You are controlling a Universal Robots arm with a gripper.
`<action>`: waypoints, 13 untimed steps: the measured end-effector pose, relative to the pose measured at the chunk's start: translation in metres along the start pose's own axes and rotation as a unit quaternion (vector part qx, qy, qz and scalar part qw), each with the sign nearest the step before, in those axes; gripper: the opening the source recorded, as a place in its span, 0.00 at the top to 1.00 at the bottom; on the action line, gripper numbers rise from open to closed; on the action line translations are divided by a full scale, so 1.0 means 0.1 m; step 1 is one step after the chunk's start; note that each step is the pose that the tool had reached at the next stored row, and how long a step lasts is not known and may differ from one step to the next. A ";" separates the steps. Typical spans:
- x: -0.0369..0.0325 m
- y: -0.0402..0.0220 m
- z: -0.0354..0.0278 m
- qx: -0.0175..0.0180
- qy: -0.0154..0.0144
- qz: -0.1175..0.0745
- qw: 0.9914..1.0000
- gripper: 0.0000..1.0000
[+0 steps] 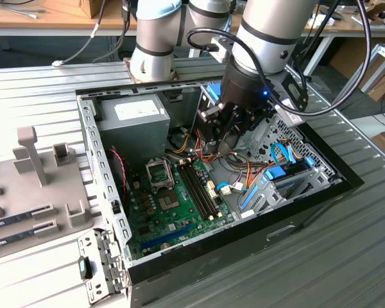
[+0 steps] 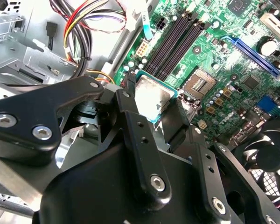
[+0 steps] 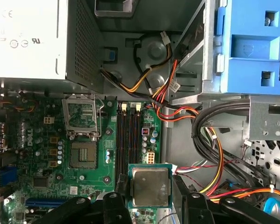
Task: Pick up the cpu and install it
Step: 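Pick up the cpu and move it towards the insertion slot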
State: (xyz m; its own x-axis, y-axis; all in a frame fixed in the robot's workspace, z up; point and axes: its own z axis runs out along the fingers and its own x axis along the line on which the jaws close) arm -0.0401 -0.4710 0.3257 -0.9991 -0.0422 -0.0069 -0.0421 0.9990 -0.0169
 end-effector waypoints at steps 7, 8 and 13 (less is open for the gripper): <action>0.001 -0.007 0.022 0.000 0.000 0.000 1.000 0.53; 0.001 -0.008 0.027 0.000 0.000 0.000 1.000 0.53; 0.001 -0.013 0.042 0.000 0.000 0.000 1.000 0.53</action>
State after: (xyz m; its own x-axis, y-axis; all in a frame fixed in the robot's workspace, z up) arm -0.0401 -0.4724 0.3215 -0.9991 -0.0422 -0.0068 -0.0421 0.9990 -0.0169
